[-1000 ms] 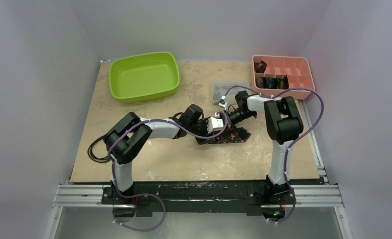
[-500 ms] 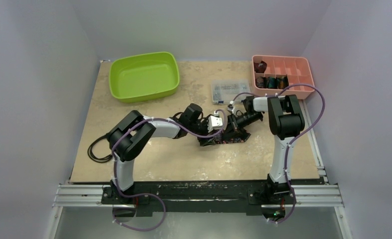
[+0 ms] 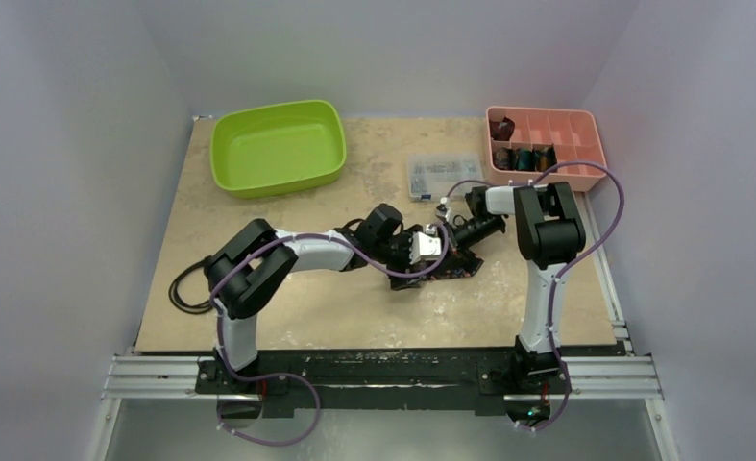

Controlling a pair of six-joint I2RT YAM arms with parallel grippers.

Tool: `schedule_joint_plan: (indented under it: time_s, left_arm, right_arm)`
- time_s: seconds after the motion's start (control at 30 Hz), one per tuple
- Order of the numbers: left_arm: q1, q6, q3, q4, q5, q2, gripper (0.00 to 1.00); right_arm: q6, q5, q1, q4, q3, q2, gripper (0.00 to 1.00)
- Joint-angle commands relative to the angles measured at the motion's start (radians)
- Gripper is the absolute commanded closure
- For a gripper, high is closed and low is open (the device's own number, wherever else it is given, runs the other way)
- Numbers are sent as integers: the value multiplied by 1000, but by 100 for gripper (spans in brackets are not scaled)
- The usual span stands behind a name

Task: Roll the ties
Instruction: Roll the tie at the center of the board.

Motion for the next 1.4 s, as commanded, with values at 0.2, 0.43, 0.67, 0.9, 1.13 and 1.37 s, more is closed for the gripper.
schedule_joint_plan:
  time_s: [0.2, 0.43, 0.67, 0.9, 1.13, 1.37]
  left_arm:
    - [-2, 145, -65, -10, 7, -86, 15]
    - [-23, 158, -20, -46, 40, -68, 16]
    - [-33, 43, 15, -35, 46, -23, 34]
    - [-24, -40, -24, -36, -30, 3, 75]
    - [13, -63, -94, -44, 0, 3, 82]
    - [28, -31, -103, -63, -8, 7, 82]
  right_arm:
    - [-103, 213, 79, 30, -52, 51, 100]
    - [-95, 201, 96, 28, -37, 59, 100]
    - [-92, 176, 98, 32, -31, 61, 100]
    - [-153, 62, 94, 5, -37, -1, 93]
    - [-199, -85, 45, -26, -38, -176, 72]
    - [-67, 25, 15, 126, -64, -157, 74]
